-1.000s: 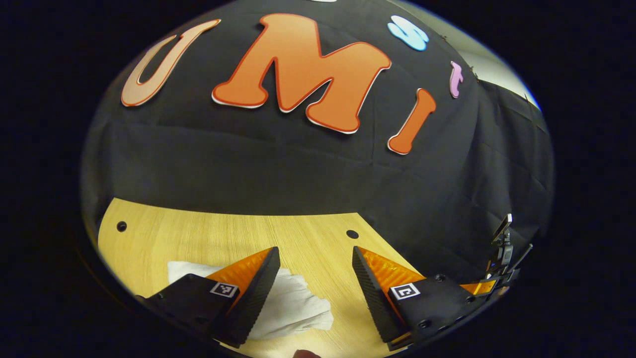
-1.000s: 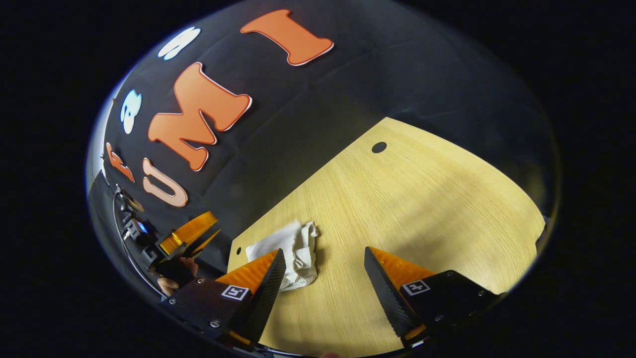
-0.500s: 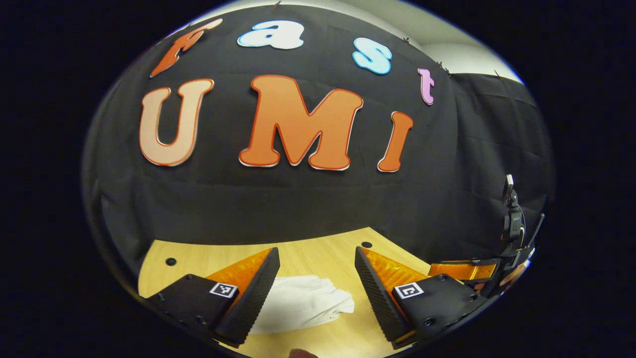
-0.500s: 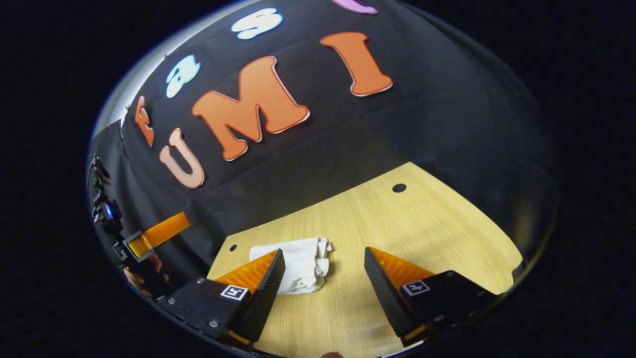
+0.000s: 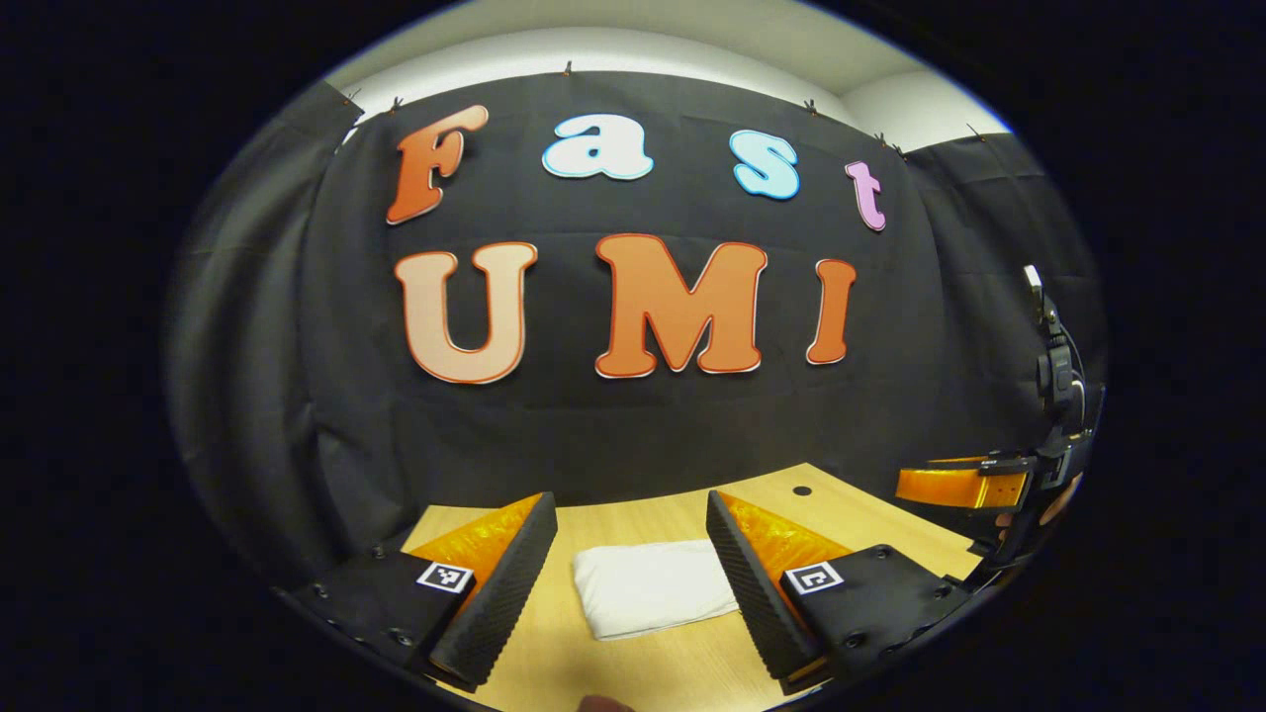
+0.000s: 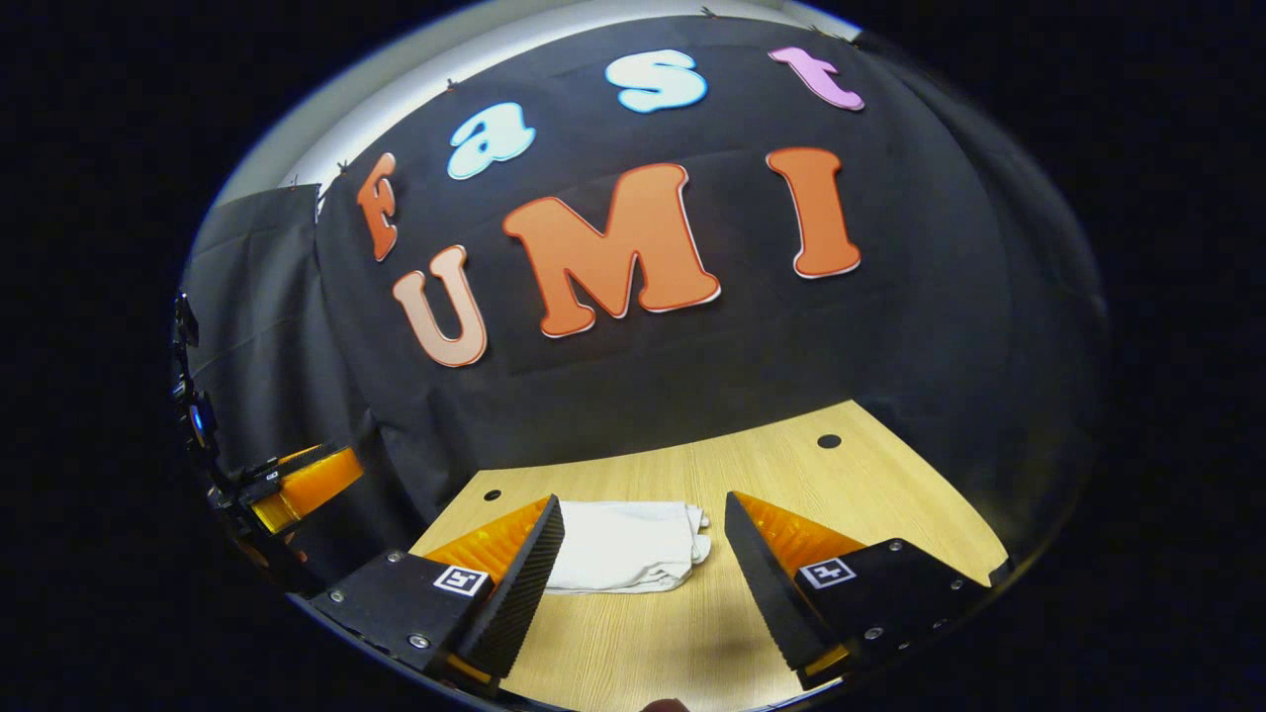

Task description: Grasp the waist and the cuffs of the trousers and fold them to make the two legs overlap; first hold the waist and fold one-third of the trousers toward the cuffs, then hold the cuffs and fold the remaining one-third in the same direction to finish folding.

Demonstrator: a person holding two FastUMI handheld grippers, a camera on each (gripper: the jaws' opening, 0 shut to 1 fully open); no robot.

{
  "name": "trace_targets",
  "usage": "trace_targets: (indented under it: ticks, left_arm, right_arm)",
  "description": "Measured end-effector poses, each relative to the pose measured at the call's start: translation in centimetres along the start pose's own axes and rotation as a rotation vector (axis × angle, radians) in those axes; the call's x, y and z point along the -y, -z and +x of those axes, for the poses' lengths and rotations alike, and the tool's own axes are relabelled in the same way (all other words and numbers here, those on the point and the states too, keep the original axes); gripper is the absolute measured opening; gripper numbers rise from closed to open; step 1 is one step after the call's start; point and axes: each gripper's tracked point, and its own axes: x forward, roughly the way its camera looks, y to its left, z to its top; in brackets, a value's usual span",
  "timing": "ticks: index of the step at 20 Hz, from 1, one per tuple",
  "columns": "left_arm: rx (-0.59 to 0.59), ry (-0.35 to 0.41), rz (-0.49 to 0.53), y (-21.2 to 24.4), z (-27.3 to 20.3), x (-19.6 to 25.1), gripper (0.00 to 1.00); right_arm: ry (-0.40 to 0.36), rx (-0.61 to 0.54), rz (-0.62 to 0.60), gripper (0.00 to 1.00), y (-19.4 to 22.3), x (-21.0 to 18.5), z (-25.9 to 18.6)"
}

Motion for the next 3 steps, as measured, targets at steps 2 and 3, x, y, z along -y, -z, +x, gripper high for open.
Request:
trace_targets:
  ticks: [2,3]
  left_arm:
    - [0.014,-0.028,-0.003,0.0,-2.7,-1.2,1.0]
    - [0.022,-0.042,-0.008,0.0,-3.9,-1.5,0.99]
  right_arm:
    - [-0.004,0.039,-0.037,0.98,-0.4,-1.5,-1.6]
    - [-0.003,0.056,-0.052,0.98,-0.5,-2.0,-2.3]
